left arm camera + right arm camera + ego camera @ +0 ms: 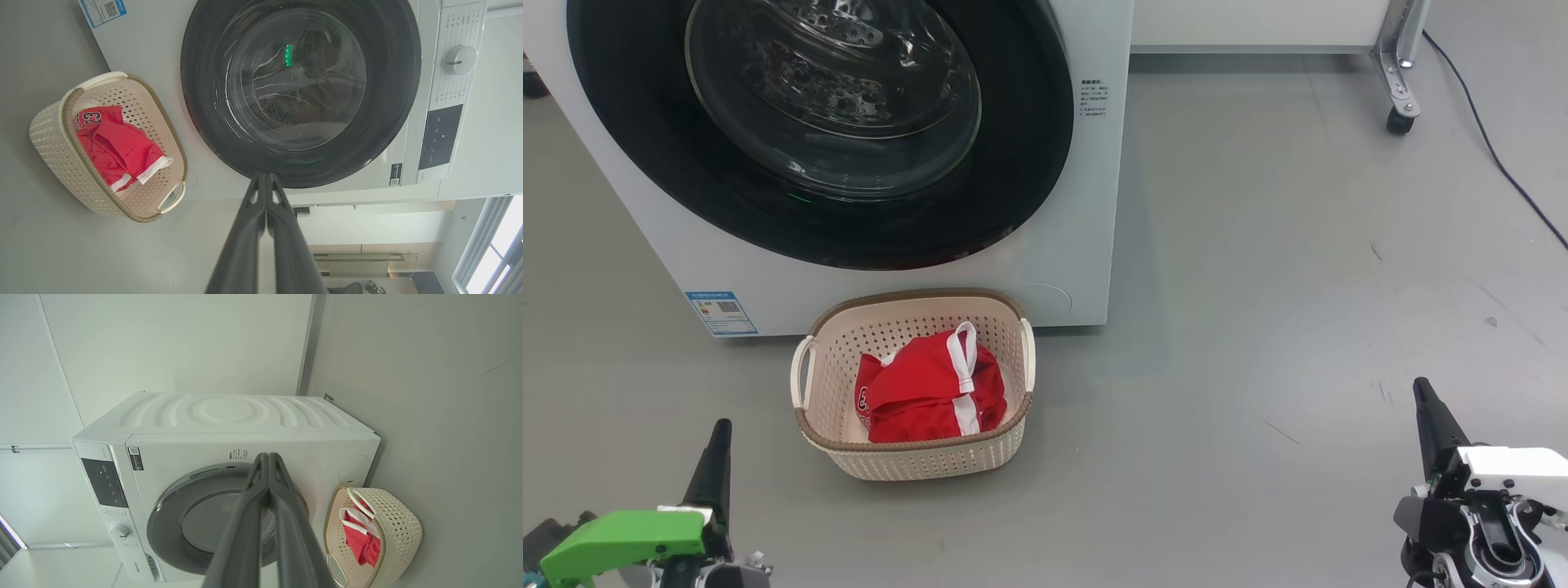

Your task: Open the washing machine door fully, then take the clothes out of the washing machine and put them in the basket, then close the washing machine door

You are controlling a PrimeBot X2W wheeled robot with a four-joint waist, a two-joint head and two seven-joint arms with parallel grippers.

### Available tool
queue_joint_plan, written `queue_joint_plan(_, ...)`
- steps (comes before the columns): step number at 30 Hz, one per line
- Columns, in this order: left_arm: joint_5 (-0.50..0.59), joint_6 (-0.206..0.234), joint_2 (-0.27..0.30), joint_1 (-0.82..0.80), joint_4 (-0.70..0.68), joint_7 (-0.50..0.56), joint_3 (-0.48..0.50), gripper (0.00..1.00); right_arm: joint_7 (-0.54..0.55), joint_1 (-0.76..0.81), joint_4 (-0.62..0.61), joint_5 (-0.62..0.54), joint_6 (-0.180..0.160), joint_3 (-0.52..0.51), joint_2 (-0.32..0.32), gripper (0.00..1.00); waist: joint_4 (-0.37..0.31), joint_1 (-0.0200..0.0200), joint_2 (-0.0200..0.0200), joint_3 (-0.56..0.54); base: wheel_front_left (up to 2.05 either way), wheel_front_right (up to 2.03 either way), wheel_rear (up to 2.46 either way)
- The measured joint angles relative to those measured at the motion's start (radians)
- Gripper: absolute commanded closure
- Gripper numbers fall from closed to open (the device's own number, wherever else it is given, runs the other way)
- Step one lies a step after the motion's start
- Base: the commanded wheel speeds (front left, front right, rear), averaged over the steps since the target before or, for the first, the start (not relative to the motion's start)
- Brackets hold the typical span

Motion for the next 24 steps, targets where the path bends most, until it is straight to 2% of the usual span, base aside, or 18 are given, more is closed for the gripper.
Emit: queue_joint_plan(24,0.000,0.000,0.000,-0.001,0.001,0.004,0.003,1.00,0.002,0.000,0.003,0.000,0.000,-0.002,0.000,1.00,0.000,0.0000,0.0000,0.000,0.00,0.00,0.00)
